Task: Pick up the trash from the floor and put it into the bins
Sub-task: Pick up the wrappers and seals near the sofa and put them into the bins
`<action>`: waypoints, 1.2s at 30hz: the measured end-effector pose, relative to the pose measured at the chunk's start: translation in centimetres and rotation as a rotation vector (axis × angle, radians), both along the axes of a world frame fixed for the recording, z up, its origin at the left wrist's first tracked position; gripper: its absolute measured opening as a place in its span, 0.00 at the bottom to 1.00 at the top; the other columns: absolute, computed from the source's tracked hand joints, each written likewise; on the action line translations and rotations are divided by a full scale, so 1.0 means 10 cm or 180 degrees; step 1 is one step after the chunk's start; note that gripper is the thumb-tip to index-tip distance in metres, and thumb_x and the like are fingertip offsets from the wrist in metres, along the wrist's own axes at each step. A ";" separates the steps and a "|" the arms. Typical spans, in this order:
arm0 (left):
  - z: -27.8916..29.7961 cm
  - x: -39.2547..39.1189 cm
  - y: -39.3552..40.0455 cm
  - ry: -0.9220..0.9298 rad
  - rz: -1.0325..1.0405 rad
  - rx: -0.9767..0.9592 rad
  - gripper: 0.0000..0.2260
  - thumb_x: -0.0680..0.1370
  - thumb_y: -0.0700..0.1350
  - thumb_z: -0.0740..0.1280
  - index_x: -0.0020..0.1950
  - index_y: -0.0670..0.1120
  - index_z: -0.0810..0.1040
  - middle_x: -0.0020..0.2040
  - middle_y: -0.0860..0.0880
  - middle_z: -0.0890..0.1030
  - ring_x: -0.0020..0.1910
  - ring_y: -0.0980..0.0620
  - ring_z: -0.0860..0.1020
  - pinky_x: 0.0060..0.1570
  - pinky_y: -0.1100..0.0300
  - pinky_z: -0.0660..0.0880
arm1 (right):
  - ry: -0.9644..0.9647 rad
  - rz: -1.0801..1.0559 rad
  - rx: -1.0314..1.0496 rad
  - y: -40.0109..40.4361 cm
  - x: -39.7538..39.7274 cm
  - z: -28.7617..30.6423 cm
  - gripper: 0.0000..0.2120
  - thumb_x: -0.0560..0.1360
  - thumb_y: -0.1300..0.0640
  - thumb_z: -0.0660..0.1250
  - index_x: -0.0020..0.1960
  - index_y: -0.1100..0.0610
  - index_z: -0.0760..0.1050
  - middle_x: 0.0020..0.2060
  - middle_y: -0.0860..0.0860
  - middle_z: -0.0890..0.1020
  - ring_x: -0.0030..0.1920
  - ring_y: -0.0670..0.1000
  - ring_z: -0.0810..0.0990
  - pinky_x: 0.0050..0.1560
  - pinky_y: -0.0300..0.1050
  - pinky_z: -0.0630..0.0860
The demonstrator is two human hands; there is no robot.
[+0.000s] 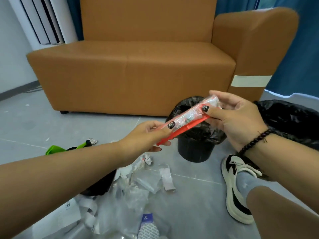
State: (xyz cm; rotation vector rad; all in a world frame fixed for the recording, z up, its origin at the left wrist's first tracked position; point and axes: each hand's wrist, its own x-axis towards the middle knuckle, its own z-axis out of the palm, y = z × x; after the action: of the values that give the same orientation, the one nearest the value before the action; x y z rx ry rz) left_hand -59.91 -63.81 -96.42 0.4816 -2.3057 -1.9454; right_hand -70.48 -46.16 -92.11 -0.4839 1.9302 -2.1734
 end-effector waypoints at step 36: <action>-0.71 -0.21 0.52 -0.0658 0.0821 -0.0035 0.10 0.75 0.45 0.62 0.56 0.46 0.70 0.53 0.41 0.78 0.45 0.42 0.82 0.37 0.47 0.82 | 0.2182 0.0365 0.1802 0.11 -0.29 -0.48 0.13 0.73 0.63 0.69 0.43 0.50 0.68 0.42 0.42 0.77 0.44 0.41 0.77 0.39 0.31 0.73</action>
State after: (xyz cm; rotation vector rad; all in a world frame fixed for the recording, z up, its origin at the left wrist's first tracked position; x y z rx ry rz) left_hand -62.01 -58.61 -103.52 0.9678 -2.2310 -1.8348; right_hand -73.38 -45.02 -96.88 -1.2923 2.6218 -1.3685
